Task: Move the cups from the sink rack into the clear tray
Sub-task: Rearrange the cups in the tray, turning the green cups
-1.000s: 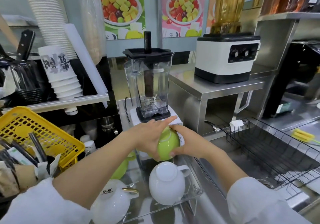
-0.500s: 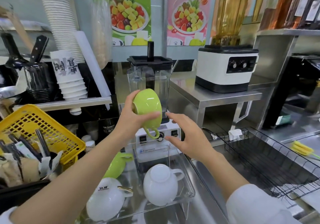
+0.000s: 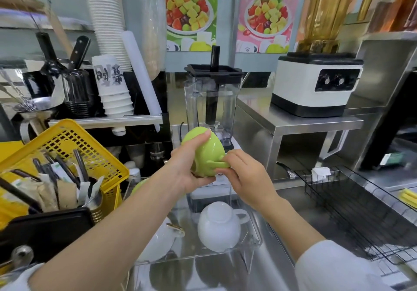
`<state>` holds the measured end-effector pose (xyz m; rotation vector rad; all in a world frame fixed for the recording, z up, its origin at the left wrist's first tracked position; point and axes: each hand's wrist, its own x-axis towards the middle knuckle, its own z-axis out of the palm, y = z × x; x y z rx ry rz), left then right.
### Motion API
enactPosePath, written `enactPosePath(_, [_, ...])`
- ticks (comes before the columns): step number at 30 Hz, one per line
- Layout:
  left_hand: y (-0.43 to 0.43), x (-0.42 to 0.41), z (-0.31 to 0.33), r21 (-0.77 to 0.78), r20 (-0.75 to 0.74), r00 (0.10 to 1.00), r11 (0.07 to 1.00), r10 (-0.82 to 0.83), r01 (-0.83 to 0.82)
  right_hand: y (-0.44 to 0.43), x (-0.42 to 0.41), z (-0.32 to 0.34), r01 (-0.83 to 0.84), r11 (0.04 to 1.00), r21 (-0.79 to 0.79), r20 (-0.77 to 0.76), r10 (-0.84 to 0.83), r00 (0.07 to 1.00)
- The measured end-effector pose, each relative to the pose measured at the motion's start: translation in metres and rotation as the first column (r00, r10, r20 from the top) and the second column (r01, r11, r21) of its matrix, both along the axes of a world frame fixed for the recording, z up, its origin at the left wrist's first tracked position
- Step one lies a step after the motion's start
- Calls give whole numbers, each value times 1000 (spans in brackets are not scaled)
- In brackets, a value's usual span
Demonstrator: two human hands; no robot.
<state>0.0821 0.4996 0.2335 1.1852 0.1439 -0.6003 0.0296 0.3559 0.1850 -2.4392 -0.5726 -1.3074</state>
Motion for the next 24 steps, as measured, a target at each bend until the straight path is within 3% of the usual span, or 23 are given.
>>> enactPosePath(3, [9, 0, 4, 42, 103, 986, 991, -129, 125, -3, -6, 0, 18, 942, 336, -147, 34, 989])
enactPosePath(6, [23, 5, 0, 287, 356, 882, 934, -309, 211, -14, -13, 1, 88, 735, 673, -272, 136, 953])
enactPosePath(9, [28, 6, -6, 620, 608, 604, 783, -515, 42, -20, -15, -3, 53, 591, 805, -272, 288, 918])
enactPosePath(11, [25, 8, -9, 766, 603, 390, 641, -695, -43, -21, -14, -8, 44, 558, 829, -283, 350, 893])
enactPosePath(12, [23, 10, -10, 795, 581, 347, 605, -736, -48, -21, -14, -11, 41, 538, 842, -281, 372, 885])
enactPosePath(18, [16, 21, -16, 784, 617, 316, 597, -721, -169, -21, -8, -22, 76, 488, 870, -298, 397, 868])
enactPosePath(24, [18, 33, -41, 827, 561, 401, 518, -724, -219, -33, 3, -26, 275, 762, 586, -597, 177, 783])
